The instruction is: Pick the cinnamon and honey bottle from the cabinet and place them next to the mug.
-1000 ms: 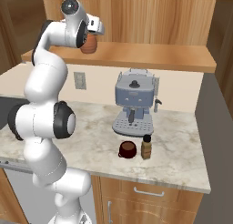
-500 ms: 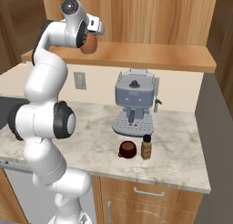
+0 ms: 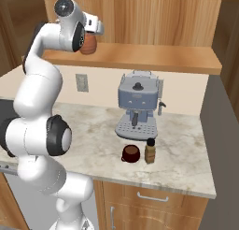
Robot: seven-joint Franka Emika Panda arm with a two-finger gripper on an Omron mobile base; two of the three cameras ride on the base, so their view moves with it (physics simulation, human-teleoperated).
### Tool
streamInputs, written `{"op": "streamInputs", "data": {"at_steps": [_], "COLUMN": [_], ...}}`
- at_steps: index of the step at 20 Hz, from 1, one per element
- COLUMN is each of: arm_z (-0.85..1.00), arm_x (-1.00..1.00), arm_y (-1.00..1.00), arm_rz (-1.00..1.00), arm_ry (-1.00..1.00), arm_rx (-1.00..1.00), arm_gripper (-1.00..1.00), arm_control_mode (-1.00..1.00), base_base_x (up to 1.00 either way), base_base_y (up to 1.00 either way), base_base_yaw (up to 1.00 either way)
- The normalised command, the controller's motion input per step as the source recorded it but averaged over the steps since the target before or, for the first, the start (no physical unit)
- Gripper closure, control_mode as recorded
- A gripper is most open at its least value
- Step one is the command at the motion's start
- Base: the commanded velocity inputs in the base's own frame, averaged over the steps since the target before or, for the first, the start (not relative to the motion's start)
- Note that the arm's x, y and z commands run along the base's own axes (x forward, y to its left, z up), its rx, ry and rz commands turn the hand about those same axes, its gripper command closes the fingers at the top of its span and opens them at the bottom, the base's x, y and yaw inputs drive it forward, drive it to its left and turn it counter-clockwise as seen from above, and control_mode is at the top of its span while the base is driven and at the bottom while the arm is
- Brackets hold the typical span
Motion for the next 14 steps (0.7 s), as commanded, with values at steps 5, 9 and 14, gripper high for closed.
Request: {"op": "streamInputs", "data": {"at_steps": [5,9,14], "arm_z": [0.00,0.01,0.00], "arm_x": [-0.84,-0.91,-0.87], "arm_y": [-0.11,-0.13,-0.01], "arm_rz": [-0.03,-0.04,-0.15], "arm_ry": [-0.17,-0.10,0.00], "arm_rx": [0.00,0.00,0.00], "arm_gripper": [1.00,1.00,1.00], "arm_control_mode": [-1.00,-1.00,-1.00], "base_base_x": [0.00,0.00,0.00], "base_base_y": [0.00,0.00,0.00], "base_base_yaw": [0.00,0.00,0.00]}}
